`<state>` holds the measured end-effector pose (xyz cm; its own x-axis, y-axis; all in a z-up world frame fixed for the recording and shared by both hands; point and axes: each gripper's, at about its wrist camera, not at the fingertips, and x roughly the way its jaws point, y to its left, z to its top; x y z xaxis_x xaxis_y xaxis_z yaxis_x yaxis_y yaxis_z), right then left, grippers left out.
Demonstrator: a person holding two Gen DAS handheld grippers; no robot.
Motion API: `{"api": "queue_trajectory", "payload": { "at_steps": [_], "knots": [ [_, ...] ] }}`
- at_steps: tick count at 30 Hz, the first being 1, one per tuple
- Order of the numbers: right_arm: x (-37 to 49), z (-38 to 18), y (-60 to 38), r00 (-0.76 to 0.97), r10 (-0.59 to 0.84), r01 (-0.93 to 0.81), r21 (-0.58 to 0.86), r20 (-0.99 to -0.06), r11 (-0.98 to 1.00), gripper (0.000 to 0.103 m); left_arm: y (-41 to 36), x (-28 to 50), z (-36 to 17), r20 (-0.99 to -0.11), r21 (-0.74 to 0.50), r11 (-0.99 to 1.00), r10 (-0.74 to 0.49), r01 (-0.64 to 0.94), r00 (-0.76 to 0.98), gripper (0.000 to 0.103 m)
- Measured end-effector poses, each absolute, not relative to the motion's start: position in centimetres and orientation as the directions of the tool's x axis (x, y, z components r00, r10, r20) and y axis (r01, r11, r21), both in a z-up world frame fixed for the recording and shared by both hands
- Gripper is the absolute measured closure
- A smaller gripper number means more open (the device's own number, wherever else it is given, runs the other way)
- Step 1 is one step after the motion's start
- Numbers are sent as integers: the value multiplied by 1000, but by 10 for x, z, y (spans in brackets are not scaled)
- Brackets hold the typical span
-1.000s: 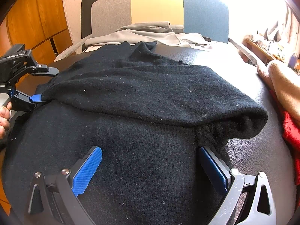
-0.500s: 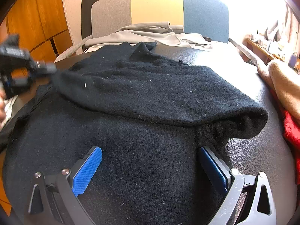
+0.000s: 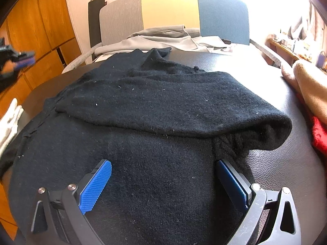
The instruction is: Fold clothes
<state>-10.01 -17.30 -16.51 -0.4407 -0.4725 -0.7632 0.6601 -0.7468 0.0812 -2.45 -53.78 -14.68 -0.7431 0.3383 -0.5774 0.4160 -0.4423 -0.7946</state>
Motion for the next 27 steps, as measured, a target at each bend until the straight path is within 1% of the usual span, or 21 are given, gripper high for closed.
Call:
{"api": "queue_trajectory", "payload": {
  "at_steps": [3, 4, 7, 9, 11, 12, 13, 14, 15, 18, 24, 27],
  "knots": [
    [-100, -165, -175, -446, -461, 661, 65, -767, -747, 0, -526, -30, -174, -590, -797, -401, 360, 451, -722, 53],
    [-100, -165, -175, -446, -462, 662, 66, -767, -747, 0, -522, -33, -180, -586, -803, -384, 370, 456, -721, 50],
    [-101, -166, -174, -444, -465, 663, 68, -766, -745, 0, -510, -43, -201, -572, -819, -332, 397, 469, -718, 49],
    [-101, -166, -175, -445, -462, 664, 64, -767, -745, 0, -506, -53, -203, -576, -816, -319, 374, 483, -727, 49],
    [-101, -166, -175, -446, -460, 665, 60, -768, -745, 0, -503, -64, -198, -606, -792, -344, 345, 504, -717, 52],
    [-100, -166, -175, -446, -460, 665, 59, -768, -744, 0, -501, -71, -195, -635, -767, -373, 317, 522, -705, 63],
    [-100, -166, -175, -446, -460, 665, 59, -768, -744, 0, -498, -76, -193, -657, -745, -395, 297, 537, -693, 87],
    [-100, -166, -175, -446, -460, 665, 60, -768, -744, 0, -496, -79, -194, -667, -737, -397, 297, 547, -683, 102],
    [-100, -166, -175, -446, -461, 666, 60, -768, -744, 0, -494, -82, -196, -665, -741, -382, 297, 553, -685, 100],
    [-100, -166, -175, -446, -460, 666, 59, -768, -744, 0, -495, -79, -188, -619, -774, -371, 272, 513, -737, 100],
    [-100, -166, -175, -443, -461, 667, 61, -768, -743, 0, -522, -47, -119, -488, -832, -402, 199, 383, -850, 100],
    [-101, -166, -173, -441, -467, 666, 69, -767, -742, 0, -542, -19, -87, -443, -836, -426, 150, 347, -884, 100]
  ]
}}
